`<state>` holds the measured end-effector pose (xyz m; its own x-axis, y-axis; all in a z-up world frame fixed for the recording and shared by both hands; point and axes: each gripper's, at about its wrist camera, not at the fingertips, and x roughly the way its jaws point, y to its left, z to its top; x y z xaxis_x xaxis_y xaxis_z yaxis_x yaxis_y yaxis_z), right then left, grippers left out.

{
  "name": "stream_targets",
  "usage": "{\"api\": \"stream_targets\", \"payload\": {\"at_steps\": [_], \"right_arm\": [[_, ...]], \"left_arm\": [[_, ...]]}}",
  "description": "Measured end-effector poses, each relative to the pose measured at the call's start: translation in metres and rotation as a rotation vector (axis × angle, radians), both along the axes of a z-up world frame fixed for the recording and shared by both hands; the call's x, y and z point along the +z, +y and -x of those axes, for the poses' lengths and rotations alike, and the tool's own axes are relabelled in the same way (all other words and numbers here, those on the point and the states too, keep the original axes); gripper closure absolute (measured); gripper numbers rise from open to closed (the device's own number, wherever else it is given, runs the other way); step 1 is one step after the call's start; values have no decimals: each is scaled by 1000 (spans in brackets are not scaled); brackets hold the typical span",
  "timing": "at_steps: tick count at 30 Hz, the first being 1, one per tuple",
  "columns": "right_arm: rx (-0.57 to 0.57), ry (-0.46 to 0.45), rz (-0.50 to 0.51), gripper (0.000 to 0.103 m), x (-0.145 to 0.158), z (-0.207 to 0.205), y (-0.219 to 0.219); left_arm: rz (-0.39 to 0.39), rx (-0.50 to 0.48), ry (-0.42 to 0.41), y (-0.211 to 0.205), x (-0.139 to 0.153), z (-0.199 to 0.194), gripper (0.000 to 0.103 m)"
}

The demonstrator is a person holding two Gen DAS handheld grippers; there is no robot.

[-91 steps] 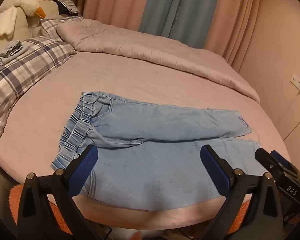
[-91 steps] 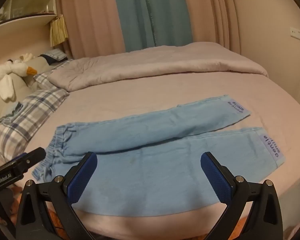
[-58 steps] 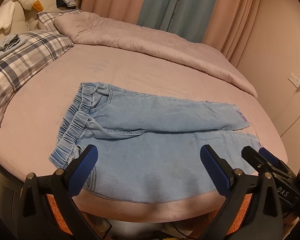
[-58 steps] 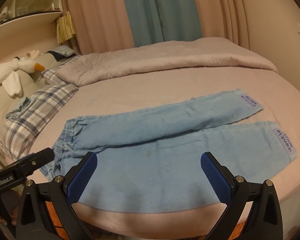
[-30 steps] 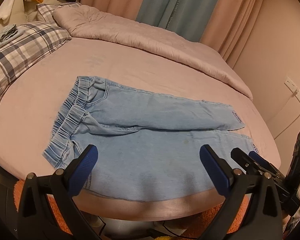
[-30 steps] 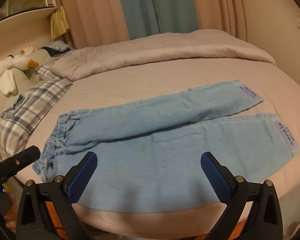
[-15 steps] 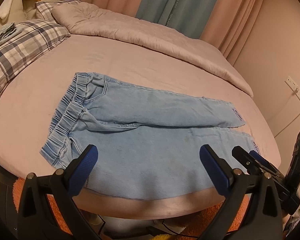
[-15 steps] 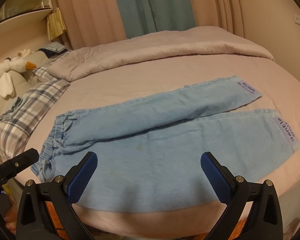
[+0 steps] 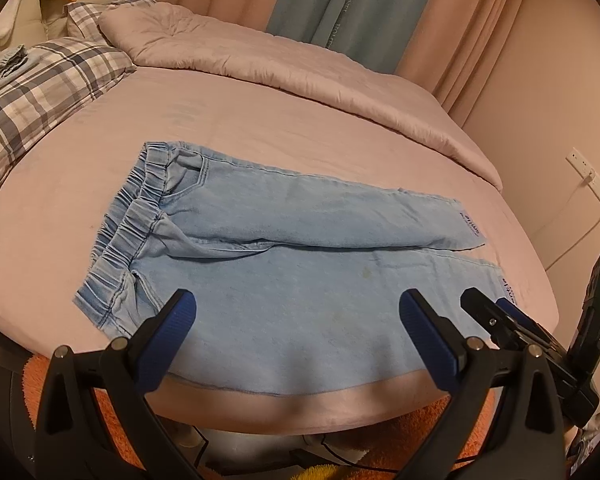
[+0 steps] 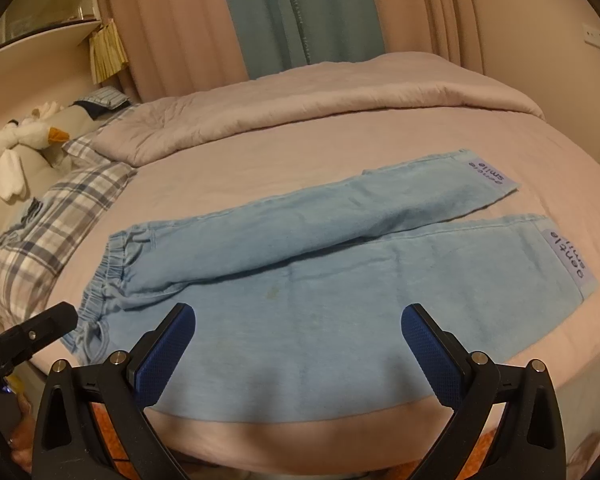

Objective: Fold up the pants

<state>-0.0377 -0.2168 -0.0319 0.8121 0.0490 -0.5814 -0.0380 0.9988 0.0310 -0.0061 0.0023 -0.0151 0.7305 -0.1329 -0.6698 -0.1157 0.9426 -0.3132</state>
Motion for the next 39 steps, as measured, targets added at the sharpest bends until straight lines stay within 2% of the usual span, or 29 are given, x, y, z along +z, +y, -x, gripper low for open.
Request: {"api": "stream_targets", "payload": {"at_steps": [39], "right_arm": [[-44,17,10,0,-3,-4,-5]], "left_arm": [[6,18,31,6,-8,-6,2]]}}
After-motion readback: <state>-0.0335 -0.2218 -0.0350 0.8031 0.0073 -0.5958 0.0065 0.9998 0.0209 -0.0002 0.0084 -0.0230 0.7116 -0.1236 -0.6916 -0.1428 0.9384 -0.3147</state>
